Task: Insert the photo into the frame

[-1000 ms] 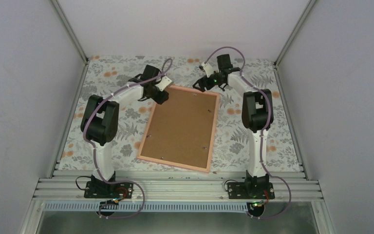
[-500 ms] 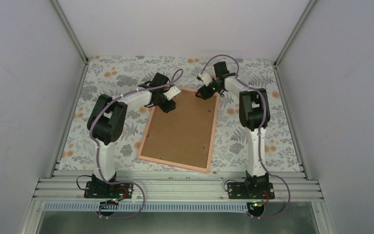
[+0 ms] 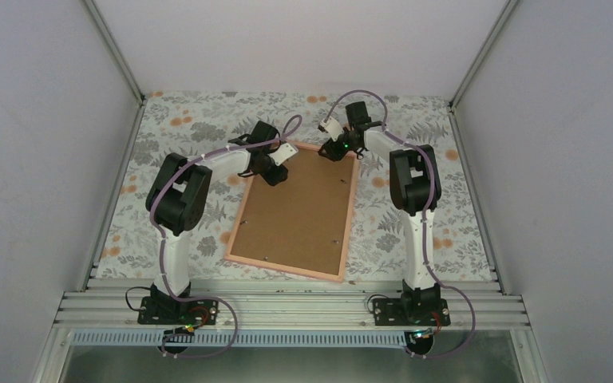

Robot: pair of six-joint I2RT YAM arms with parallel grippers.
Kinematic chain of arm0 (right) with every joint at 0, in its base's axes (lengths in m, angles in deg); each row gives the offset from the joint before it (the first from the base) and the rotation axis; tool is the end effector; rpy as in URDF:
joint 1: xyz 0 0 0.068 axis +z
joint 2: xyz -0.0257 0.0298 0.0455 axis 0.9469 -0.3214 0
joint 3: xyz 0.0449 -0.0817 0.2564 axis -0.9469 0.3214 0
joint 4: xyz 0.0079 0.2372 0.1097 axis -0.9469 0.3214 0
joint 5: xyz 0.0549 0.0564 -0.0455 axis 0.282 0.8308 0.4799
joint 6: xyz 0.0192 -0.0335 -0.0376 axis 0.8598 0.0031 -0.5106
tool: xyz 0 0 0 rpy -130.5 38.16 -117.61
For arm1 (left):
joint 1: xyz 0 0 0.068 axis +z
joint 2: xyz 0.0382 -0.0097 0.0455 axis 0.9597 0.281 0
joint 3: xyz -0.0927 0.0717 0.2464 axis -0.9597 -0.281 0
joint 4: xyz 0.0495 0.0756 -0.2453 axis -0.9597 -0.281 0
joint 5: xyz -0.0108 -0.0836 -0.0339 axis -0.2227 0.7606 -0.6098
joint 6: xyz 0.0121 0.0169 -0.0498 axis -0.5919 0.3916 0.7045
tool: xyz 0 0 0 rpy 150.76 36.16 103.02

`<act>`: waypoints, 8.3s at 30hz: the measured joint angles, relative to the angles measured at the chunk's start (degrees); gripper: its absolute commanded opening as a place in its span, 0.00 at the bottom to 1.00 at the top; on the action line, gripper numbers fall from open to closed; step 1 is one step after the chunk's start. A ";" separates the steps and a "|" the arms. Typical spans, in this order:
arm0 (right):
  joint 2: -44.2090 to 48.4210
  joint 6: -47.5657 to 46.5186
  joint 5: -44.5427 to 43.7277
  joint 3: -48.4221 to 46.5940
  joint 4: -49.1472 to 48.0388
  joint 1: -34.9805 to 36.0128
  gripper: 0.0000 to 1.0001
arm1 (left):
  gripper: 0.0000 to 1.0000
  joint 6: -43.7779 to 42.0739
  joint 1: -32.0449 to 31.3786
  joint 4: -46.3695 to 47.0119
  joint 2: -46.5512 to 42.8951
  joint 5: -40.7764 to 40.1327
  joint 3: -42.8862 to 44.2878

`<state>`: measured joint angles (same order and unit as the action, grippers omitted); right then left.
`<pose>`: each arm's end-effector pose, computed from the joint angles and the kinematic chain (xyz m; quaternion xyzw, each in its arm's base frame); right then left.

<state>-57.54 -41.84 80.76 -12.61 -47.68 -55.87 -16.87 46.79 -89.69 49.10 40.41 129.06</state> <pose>0.4741 0.1469 0.1311 -0.4173 0.8415 0.1846 0.2892 0.3765 -0.2000 0.1499 0.4079 0.8741 -0.1256 0.2318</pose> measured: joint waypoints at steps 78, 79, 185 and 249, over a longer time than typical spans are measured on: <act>17.86 25.20 -13.49 21.75 9.27 -2.43 0.19 | 0.38 2.99 -0.39 2.03 0.17 -3.08 -0.48; 17.86 25.20 -13.44 21.73 9.27 -2.43 0.19 | 0.38 2.99 -0.39 2.05 0.17 -3.08 -0.48; 49.92 -1.62 -23.78 57.18 12.81 12.37 0.83 | 0.31 -8.07 -11.39 12.41 -14.08 0.76 -22.99; 51.25 13.00 5.07 36.13 16.37 -20.20 1.00 | 0.25 -10.38 -46.49 11.80 -26.25 -10.49 -36.76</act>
<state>-6.28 -28.84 85.83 23.52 -31.31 -76.07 -27.25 0.30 -77.89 22.85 29.92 92.30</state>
